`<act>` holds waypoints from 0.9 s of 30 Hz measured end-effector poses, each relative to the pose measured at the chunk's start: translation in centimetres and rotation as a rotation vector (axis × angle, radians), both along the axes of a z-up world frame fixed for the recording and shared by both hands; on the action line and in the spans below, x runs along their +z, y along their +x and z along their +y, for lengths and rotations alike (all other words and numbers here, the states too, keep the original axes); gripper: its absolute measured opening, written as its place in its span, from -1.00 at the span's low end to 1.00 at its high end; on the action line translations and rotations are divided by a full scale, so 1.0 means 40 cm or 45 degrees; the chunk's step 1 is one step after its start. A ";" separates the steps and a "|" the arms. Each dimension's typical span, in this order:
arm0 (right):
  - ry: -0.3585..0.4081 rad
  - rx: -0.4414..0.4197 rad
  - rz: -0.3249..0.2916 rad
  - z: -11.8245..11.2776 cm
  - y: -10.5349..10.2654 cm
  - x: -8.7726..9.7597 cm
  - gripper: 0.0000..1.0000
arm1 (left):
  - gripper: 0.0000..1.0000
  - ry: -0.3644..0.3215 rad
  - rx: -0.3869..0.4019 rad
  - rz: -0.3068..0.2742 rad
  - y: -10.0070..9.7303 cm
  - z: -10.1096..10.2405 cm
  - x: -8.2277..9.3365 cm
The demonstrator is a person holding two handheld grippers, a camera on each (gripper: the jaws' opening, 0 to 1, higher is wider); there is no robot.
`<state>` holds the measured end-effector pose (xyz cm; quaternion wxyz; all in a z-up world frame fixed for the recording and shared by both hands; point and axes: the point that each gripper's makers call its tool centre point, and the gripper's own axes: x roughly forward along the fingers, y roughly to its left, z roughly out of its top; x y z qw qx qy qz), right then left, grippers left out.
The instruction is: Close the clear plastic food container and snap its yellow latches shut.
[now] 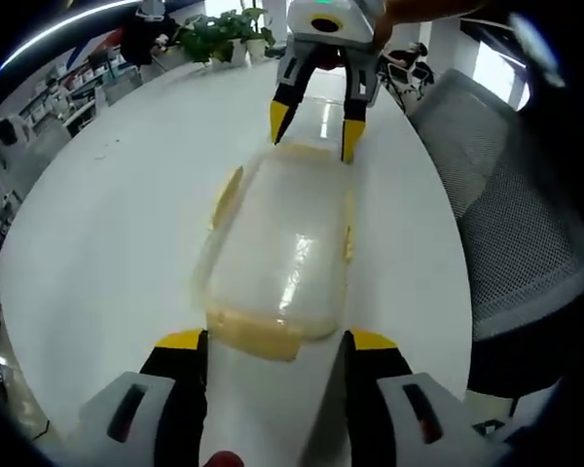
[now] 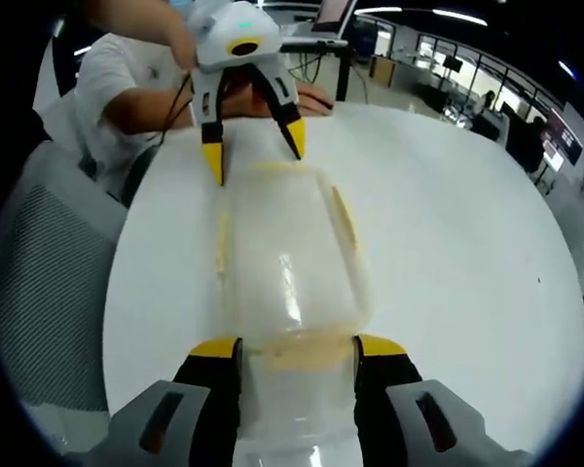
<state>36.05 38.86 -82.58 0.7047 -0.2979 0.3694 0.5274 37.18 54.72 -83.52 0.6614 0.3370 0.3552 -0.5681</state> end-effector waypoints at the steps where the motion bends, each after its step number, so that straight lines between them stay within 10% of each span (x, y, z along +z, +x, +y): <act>1: -0.002 0.003 0.005 0.000 0.000 -0.001 -0.10 | 0.10 0.014 -0.009 0.025 -0.007 0.004 -0.006; 27: -0.221 0.169 0.040 -0.026 -0.013 -0.027 -0.22 | -0.13 0.121 -0.098 -0.017 -0.005 -0.007 -0.002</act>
